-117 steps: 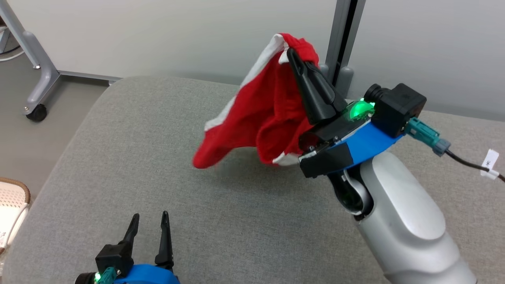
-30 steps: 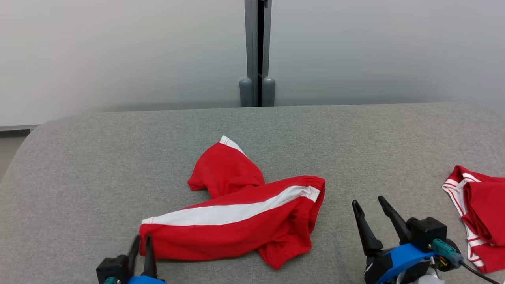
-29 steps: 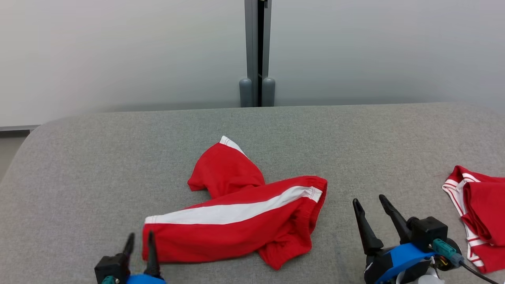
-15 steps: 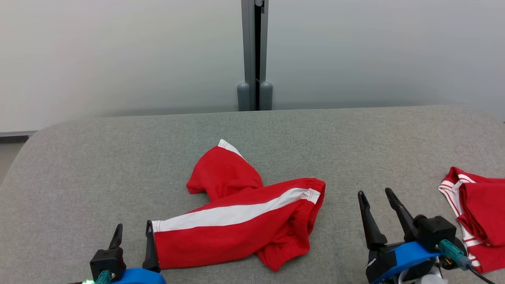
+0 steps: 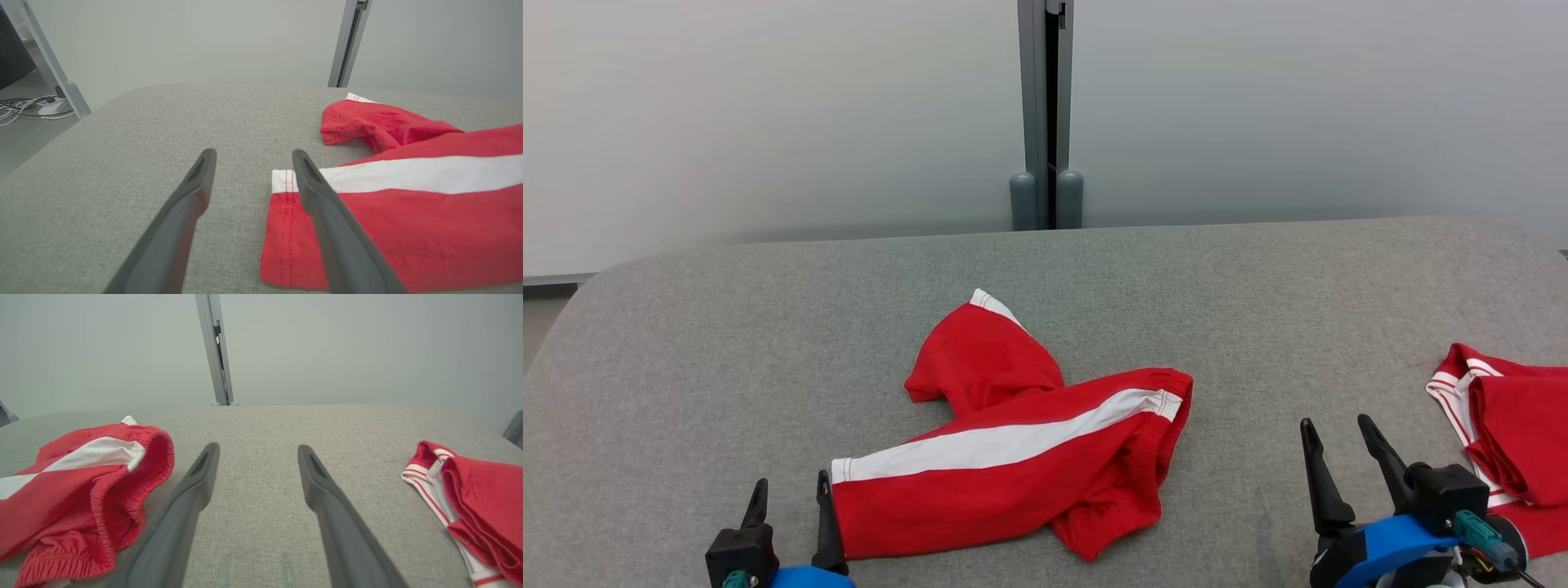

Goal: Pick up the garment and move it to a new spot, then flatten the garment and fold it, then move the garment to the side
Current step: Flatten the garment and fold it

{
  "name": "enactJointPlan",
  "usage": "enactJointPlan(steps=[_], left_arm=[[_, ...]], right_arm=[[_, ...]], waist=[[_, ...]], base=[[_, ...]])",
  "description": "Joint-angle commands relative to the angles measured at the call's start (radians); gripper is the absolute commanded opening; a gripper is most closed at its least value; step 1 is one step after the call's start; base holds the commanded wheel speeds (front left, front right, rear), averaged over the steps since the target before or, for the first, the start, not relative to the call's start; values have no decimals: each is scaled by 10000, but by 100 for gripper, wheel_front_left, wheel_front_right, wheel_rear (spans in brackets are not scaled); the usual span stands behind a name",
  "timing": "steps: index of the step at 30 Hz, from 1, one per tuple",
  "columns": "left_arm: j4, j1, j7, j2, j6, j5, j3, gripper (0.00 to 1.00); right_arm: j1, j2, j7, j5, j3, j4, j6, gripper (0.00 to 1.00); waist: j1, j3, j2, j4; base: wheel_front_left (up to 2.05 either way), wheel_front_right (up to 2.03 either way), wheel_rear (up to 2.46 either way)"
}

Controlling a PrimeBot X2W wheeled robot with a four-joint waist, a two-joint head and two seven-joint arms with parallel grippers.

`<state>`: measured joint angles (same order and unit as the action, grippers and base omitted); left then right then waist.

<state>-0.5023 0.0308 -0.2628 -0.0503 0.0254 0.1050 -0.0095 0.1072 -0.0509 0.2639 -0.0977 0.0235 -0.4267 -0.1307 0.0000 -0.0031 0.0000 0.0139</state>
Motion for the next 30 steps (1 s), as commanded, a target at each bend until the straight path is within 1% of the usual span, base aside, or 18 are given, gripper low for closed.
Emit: enactJointPlan(steps=[1,4,7,8,10,15,21,30], left_arm=[[59,-48,-26,-5,17,-71,45,100],[83,-36,-26,-6,-16,-39,26,100],[97,91,-26,-6,-59,32,-93,100],[107,171,-26,-8,-106,71,-213,100],[130,270,-26,-1,-149,111,-364,100],[89,401,-26,-5,-240,170,-574,100],[58,404,-26,-3,-265,154,-527,100],[146,488,-26,-5,-299,272,-662,100]], right_arm=[[-121,0,1,66,32,-22,0,100],[-103,0,1,-80,-131,-104,0,100],[-30,7,1,-611,-717,-284,0,100],[121,-4,1,-939,-1151,-363,2,100],[305,-8,3,-1366,-1514,-458,2,100],[740,-7,1,-1921,-2044,-562,0,100],[1061,-8,1,-2260,-2119,-691,0,100],[1211,-8,1,-2390,-2048,-753,0,100]], waist=[[0,21,0,-13],[0,73,0,-11],[0,188,0,78],[0,308,0,197],[0,492,0,357],[0,859,0,791],[0,1062,0,1166],[0,1224,0,1340]], base=[[0,0,0],[0,0,0],[0,0,0],[0,0,0],[0,0,0],[0,0,0],[0,0,0],[0,0,0]])
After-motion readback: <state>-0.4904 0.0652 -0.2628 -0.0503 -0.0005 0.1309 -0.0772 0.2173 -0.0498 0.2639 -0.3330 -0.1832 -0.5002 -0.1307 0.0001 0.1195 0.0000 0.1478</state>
